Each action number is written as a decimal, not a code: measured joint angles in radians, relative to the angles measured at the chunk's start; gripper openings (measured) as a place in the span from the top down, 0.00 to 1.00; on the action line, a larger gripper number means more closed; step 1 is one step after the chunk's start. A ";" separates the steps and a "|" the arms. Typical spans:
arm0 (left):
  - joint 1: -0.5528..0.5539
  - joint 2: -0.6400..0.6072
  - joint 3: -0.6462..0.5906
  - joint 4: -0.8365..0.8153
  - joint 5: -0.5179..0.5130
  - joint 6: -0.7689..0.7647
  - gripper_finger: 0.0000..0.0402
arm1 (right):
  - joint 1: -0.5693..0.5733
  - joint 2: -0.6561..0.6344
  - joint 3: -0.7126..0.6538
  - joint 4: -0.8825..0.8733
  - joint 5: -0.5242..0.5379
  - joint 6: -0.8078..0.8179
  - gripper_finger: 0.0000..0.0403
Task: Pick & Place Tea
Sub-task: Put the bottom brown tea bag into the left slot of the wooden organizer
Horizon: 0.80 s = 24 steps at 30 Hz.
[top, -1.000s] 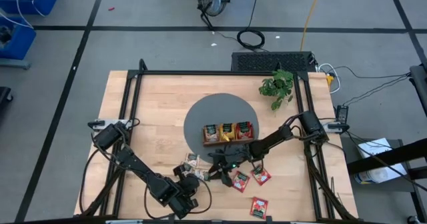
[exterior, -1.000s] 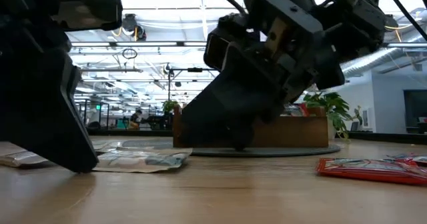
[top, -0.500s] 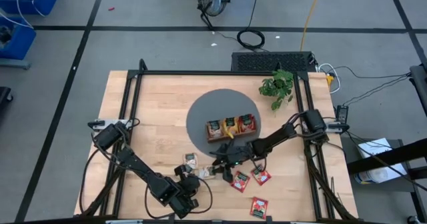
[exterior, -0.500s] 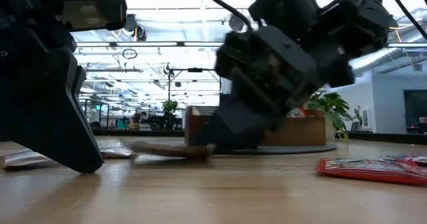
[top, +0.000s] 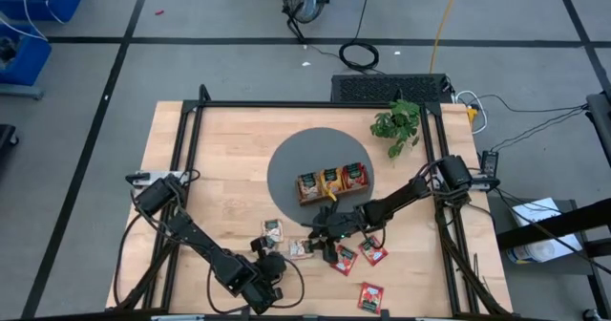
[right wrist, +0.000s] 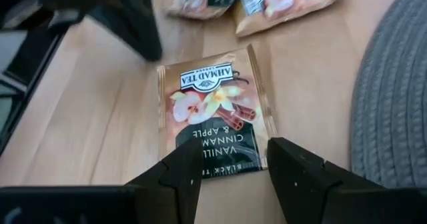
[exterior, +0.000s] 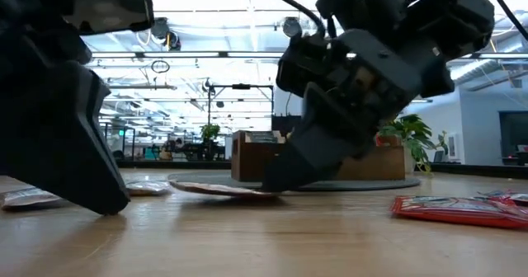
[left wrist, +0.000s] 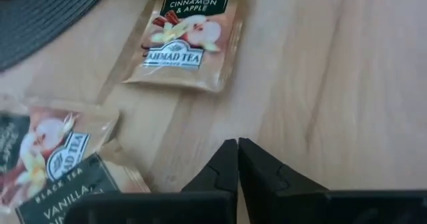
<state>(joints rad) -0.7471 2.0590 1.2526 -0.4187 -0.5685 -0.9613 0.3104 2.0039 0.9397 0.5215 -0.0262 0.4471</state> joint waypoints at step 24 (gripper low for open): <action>0.103 -0.015 -0.001 0.142 -0.009 0.181 0.99 | 0.102 -0.171 0.005 -0.195 0.146 -0.112 0.61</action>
<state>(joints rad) -0.6439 2.0445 1.2514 -0.2770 -0.5773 -0.7805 0.4128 1.8332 0.9451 0.3265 0.1201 0.3349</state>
